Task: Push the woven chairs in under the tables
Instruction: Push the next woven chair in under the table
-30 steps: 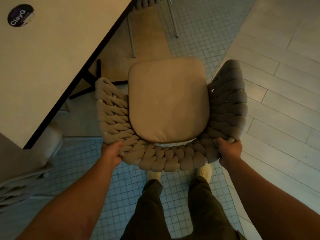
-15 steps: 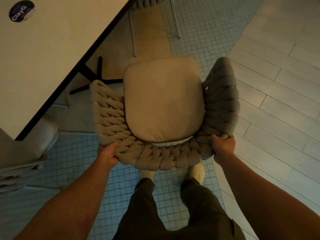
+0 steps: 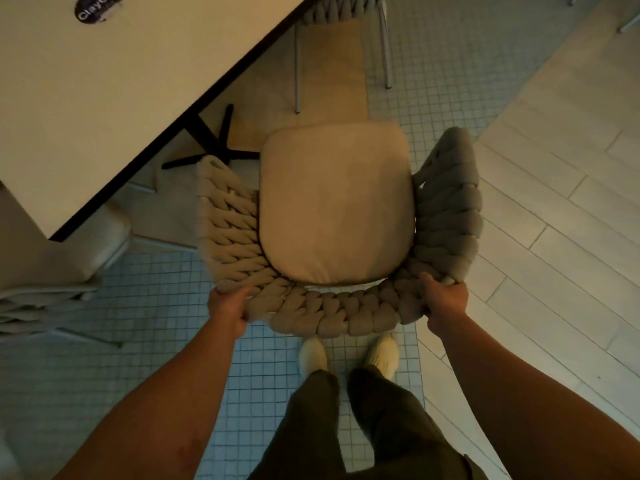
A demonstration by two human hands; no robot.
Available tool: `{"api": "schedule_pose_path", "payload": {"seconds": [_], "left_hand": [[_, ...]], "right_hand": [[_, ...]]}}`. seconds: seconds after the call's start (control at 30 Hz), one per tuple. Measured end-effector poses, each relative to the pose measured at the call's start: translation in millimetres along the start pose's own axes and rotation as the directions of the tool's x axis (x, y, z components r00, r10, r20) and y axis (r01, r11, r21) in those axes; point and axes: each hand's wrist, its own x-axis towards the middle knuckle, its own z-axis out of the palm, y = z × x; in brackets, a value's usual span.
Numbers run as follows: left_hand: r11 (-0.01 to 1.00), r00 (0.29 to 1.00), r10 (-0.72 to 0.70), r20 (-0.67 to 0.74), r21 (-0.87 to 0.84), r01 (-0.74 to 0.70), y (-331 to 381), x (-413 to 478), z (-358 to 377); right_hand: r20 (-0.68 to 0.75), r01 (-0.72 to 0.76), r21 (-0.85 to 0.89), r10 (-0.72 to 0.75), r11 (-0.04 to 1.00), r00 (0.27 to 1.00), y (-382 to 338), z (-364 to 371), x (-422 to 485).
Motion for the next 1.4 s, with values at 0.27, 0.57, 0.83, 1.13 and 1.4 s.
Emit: {"api": "schedule_pose_path", "payload": {"seconds": [0.27, 0.57, 0.83, 1.13, 1.4], "left_hand": [[0.985, 0.991, -0.101, 0.083, -0.131, 0.111, -17, -6, 5], [0.964, 0.966, -0.186, 0.182, -0.156, 0.215, -24, 12, 4], [0.980, 0.972, -0.170, 0.160, -0.074, 0.184, -22, 18, 7], [0.978, 0.984, -0.160, 0.072, -0.120, 0.168, -26, 7, 11], [0.961, 0.978, -0.209, 0.004, -0.187, 0.206, -49, -10, 14]], "right_hand": [[-0.033, 0.029, -0.024, -0.030, 0.999, 0.999, 5, 3, -1], [-0.049, 0.030, 0.154, -0.023, 0.988, 0.999, 17, 8, -4], [0.004, -0.005, 0.232, 0.004, 0.973, 1.000, 15, 10, -1], [0.046, 0.020, 0.211, -0.031, 0.977, 0.998, 7, 3, 4], [0.091, 0.052, 0.164, -0.068, 0.985, 0.994, -10, -5, 14]]}}
